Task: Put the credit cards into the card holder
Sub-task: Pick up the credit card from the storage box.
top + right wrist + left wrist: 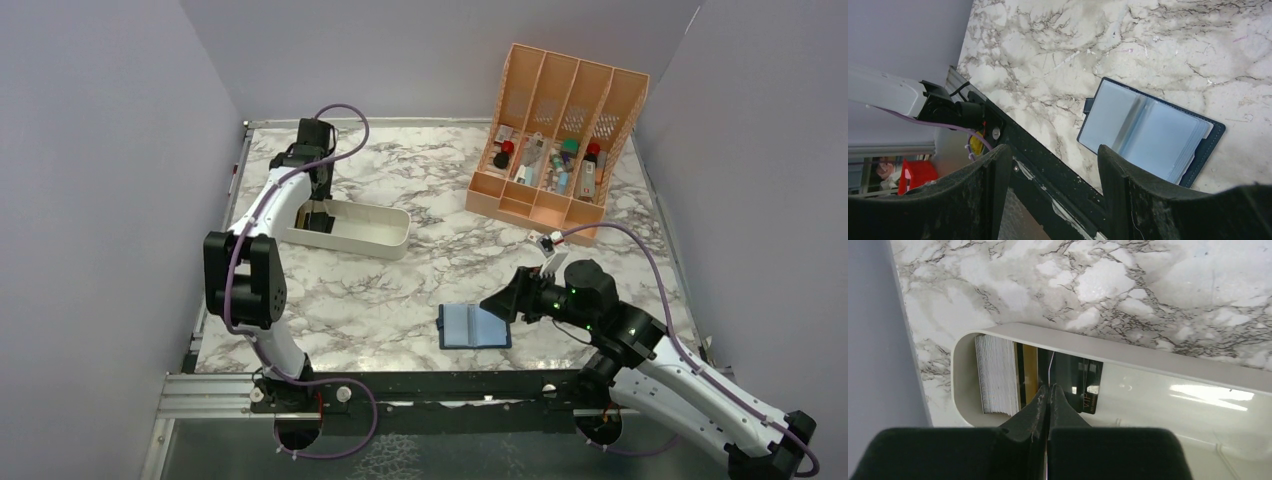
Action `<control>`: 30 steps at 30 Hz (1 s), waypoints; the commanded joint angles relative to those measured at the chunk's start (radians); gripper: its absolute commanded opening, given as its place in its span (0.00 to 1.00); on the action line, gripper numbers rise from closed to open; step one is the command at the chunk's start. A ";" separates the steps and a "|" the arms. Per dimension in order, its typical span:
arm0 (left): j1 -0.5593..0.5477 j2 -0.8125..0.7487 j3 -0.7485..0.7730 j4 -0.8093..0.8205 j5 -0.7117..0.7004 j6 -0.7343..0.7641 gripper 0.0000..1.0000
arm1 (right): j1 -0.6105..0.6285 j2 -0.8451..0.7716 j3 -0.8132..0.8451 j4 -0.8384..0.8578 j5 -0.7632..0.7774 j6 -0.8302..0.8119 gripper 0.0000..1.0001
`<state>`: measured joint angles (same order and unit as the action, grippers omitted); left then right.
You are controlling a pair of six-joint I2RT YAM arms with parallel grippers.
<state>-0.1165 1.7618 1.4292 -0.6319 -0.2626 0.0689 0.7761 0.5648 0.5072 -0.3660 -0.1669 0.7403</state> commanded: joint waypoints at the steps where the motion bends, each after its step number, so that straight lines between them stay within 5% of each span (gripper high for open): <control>1: -0.004 -0.109 -0.004 -0.023 0.080 -0.068 0.00 | 0.005 -0.005 -0.001 0.037 -0.021 -0.007 0.68; 16: -0.008 -0.399 -0.134 0.046 0.380 -0.155 0.00 | 0.005 0.003 0.000 0.031 -0.019 0.007 0.68; 30: -0.008 -0.623 -0.417 0.377 0.808 -0.497 0.00 | 0.005 0.039 0.004 -0.009 -0.013 0.055 0.67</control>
<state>-0.1200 1.1755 1.1099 -0.4393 0.3405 -0.2569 0.7761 0.5949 0.5053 -0.3607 -0.1738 0.7750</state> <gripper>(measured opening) 0.007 0.677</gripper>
